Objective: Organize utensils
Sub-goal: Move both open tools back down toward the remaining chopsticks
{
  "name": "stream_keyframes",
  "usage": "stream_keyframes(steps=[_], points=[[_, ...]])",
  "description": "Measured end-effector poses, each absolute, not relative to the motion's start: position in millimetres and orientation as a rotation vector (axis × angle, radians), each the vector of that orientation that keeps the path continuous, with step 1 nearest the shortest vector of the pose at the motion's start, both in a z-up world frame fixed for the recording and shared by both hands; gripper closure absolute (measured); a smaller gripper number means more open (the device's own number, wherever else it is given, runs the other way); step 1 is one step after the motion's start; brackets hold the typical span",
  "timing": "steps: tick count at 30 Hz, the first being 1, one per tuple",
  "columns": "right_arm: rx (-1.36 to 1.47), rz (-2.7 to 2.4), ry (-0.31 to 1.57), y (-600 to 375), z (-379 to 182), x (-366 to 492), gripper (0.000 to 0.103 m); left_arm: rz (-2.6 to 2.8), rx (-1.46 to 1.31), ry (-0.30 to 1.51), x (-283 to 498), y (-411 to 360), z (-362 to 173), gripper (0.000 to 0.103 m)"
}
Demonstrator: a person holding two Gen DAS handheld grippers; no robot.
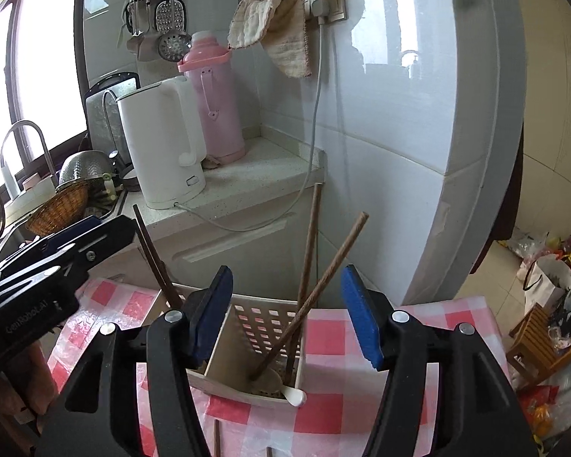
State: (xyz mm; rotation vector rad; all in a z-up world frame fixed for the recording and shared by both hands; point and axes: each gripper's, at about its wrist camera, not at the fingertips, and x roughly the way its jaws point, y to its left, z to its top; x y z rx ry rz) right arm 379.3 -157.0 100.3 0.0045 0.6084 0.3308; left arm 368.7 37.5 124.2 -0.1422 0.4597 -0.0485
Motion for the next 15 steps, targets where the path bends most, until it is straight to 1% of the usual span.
stream_keyframes(steps=[4,6,8,11,15], points=[[0.036,0.295,0.583,-180,99,355,0.037,-0.025,-0.173,0.420,332,52,123,0.037],[0.046,0.279,0.564,-194,96,338,0.033,-0.006,-0.197,0.405,309,61,118,0.030],[0.049,0.257,0.553,-208,90,319,0.026,0.003,-0.219,0.405,287,68,108,0.029],[0.073,0.224,0.564,-231,72,288,0.023,0.026,-0.252,0.412,251,78,88,0.026],[0.074,0.200,0.614,-253,37,250,0.021,0.047,-0.249,0.465,206,83,51,0.025]])
